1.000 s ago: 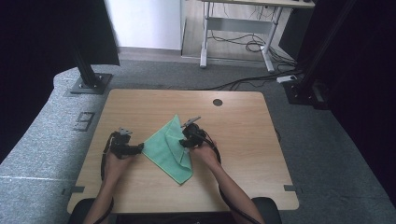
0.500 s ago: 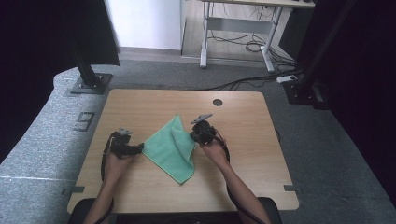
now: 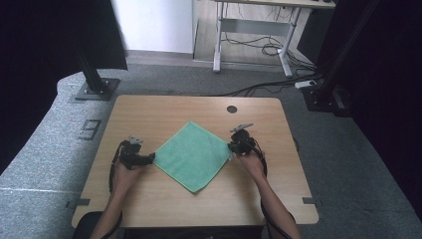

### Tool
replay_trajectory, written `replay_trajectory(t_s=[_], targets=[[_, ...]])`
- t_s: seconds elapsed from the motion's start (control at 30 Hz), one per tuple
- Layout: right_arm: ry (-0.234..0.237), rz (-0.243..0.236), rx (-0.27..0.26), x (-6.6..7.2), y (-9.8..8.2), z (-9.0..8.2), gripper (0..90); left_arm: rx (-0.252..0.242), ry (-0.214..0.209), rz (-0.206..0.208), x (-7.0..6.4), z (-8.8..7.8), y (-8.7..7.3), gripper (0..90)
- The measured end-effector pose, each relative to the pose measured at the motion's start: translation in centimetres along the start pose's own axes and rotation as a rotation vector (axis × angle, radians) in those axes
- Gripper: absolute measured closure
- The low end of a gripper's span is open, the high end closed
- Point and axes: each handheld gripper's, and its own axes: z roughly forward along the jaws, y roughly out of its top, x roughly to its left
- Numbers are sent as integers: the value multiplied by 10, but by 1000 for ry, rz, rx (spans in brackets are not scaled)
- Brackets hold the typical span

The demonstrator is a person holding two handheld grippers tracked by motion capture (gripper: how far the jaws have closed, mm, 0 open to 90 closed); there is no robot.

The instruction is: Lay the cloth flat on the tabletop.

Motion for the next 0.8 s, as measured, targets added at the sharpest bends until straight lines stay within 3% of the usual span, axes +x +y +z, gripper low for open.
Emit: replay_trajectory(t_s=[0.13, 0.33, 0.6, 0.7, 0.8], targets=[[-49, 17, 18, -9, -8, 3, 569, -27, -10, 19, -6, -8, 4, 154], [-53, 1, -22, -8, 6, -3, 433, -35, -50, 42, -14, -19, 3, 147], [-59, -3, 28, -6, -2, 22, 393, 31, -48, 76, -25, -8, 0, 143], [-58, 17, 11, -8, -9, 21, 394, 40, -34, 82, -26, -3, 1, 142], [-75, -15, 14, -6, -14, 16, 395, 34, -14, 95, -26, 1, 6, 143]])
